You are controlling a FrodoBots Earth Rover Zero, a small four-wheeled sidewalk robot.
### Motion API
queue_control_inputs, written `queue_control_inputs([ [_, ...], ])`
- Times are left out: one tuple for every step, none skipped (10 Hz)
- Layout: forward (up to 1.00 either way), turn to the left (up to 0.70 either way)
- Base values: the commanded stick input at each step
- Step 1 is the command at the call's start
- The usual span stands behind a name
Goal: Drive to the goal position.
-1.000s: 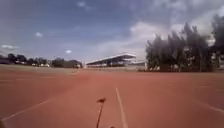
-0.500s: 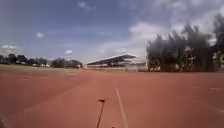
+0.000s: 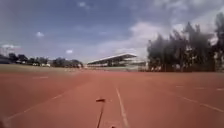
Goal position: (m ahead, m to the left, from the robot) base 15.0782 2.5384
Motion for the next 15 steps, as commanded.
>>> queue_control_inputs([
  [0.70,0.00],
  [0.70,0.00],
  [0.70,0.00],
  [0.70,0.00],
  [0.70,0.00],
  [0.70,0.00],
  [0.70,0.00],
  [0.70,0.00],
  [0.70,0.00],
  [0.70,0.00],
  [0.70,0.00],
  [0.70,0.00],
  [0.70,0.00],
  [0.70,0.00],
  [0.70,0.00],
])
